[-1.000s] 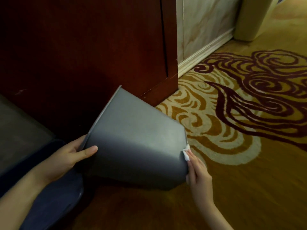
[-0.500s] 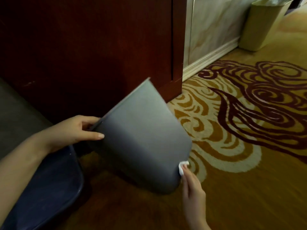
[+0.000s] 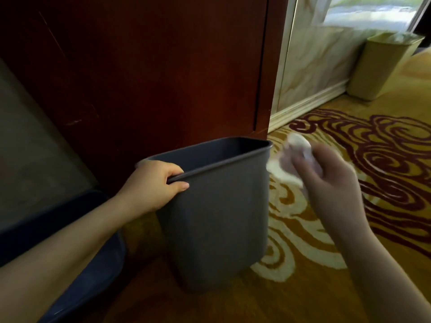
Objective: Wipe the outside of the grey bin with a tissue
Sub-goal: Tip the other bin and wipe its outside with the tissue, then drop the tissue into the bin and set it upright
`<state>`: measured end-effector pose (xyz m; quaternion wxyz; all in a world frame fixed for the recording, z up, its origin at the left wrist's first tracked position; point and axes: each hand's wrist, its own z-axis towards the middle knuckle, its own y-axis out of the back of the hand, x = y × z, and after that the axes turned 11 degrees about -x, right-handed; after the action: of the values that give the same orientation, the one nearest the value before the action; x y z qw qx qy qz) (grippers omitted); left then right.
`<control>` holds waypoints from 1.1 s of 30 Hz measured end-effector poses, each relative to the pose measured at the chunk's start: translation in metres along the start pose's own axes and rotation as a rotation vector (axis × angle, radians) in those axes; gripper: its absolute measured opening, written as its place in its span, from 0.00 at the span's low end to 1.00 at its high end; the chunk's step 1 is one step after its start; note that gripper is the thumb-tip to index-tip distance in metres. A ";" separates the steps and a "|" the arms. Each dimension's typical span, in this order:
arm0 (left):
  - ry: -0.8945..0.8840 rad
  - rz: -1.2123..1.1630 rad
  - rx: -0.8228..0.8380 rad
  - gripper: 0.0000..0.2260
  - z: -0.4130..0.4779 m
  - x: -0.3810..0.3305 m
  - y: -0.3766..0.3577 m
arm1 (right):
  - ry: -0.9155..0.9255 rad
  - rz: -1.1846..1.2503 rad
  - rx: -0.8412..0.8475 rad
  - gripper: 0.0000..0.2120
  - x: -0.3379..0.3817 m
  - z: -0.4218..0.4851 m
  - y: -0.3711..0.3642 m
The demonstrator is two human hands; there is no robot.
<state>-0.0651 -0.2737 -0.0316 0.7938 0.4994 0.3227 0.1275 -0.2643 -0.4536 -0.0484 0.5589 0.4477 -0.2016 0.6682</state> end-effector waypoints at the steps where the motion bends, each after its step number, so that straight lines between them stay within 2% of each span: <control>1: -0.011 0.014 -0.013 0.05 -0.001 0.000 0.001 | 0.133 -0.024 -0.004 0.04 0.008 0.016 -0.013; 3: -0.044 0.019 -0.024 0.04 -0.006 0.003 0.004 | 0.304 -0.099 0.090 0.06 0.018 0.042 -0.041; 8: -0.075 0.024 -0.008 0.05 -0.026 0.035 0.008 | 0.469 -0.389 0.815 0.07 -0.001 0.050 -0.074; 10: -0.080 0.023 -0.017 0.05 -0.035 0.049 0.007 | 0.456 -0.362 0.937 0.08 -0.007 0.042 -0.073; 16: -0.126 -0.011 0.035 0.04 -0.050 0.071 0.011 | 0.524 -0.348 0.866 0.12 0.002 0.019 -0.066; 19: -0.132 -0.030 0.133 0.05 -0.060 0.082 0.013 | 0.480 -0.328 0.935 0.11 0.005 0.004 -0.062; 23: -0.128 0.009 0.250 0.08 -0.070 0.092 0.009 | 0.332 -0.297 1.073 0.10 0.006 0.000 -0.065; 26: -0.073 0.062 0.377 0.13 -0.074 0.087 0.010 | 0.234 -0.367 1.204 0.11 0.012 0.001 -0.067; 29: 0.004 0.097 0.437 0.15 -0.081 0.069 0.013 | 0.084 -0.407 1.366 0.06 0.021 0.005 -0.071; 30: 0.035 0.094 0.450 0.15 -0.084 0.060 0.015 | 0.015 -0.413 1.384 0.06 0.025 0.009 -0.072; 33: 0.083 0.084 0.494 0.15 -0.088 0.037 0.015 | -0.092 -0.431 1.304 0.16 0.032 0.023 -0.085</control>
<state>-0.0913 -0.1853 -0.0588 0.6278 0.6854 0.3556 0.0981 -0.1759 -0.4282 -0.0293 0.2864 0.7507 0.3118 0.5071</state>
